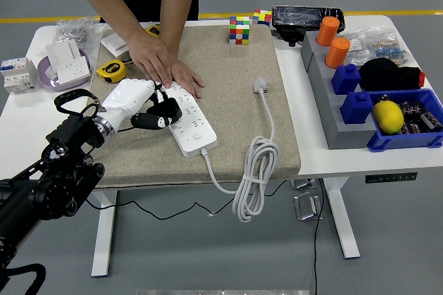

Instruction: Pick up the plug,place it near the board,insert it into the board,press the button

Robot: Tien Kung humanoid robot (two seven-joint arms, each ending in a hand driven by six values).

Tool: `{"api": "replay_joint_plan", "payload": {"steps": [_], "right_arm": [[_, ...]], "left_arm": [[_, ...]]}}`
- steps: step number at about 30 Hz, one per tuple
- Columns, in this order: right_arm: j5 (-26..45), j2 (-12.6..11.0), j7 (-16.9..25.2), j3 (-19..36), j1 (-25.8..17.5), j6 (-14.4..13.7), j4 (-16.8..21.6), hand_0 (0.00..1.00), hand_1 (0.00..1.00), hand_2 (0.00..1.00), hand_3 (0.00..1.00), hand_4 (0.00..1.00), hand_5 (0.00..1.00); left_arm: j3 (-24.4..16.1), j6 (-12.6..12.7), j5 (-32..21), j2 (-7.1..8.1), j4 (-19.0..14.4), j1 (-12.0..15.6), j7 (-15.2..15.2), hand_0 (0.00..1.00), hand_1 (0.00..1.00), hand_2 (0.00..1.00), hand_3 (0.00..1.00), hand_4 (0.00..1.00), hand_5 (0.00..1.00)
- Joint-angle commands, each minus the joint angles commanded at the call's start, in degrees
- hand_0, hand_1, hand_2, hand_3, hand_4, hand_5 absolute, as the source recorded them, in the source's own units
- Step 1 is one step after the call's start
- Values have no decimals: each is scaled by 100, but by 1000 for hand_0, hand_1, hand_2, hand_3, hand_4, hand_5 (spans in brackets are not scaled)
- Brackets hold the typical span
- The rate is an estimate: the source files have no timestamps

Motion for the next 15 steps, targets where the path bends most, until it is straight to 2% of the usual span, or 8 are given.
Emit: {"api": "replay_joint_plan", "payload": {"steps": [15], "right_arm": [[14,-3,-2,-22,-7,0,-5,828,794,758,766,998,998]], "left_arm": [[-26,27,0,-9,139,37,-3,564,515,342,362,541,194]]}}
